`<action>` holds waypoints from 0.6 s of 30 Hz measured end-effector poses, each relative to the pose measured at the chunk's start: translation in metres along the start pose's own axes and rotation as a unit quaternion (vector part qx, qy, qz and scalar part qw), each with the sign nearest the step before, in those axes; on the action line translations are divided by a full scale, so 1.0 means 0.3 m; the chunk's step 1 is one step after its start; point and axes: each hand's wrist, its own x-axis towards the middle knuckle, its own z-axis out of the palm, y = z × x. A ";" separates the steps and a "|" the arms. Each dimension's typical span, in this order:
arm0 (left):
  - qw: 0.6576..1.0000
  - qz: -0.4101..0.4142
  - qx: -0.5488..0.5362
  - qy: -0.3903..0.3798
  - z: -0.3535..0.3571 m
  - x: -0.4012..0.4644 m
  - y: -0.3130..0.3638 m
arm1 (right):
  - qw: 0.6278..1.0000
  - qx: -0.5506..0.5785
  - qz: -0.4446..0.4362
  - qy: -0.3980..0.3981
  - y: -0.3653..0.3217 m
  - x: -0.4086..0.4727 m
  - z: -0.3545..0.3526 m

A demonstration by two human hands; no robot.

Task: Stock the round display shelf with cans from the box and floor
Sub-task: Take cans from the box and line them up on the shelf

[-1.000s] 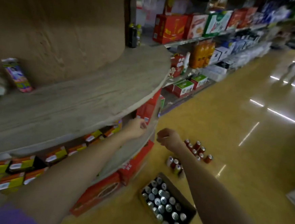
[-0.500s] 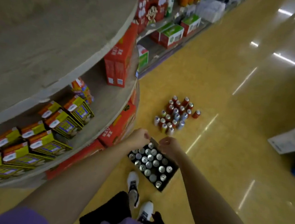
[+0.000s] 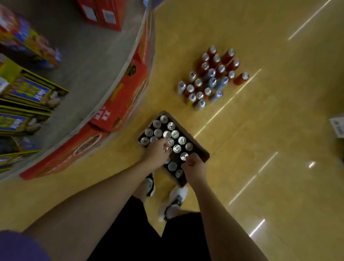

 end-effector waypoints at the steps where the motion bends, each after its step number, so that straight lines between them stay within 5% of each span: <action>1: 1.000 -0.011 -0.006 0.005 0.025 0.030 -0.021 | 1.000 0.004 0.001 0.003 0.026 0.039 0.017; 10: 0.993 -0.096 -0.051 0.040 0.359 0.270 -0.217 | 0.999 -0.035 -0.004 -0.012 0.375 0.460 0.157; 18: 0.985 -0.130 -0.099 0.062 0.652 0.508 -0.369 | 0.977 -0.165 -0.099 -0.089 0.623 0.782 0.244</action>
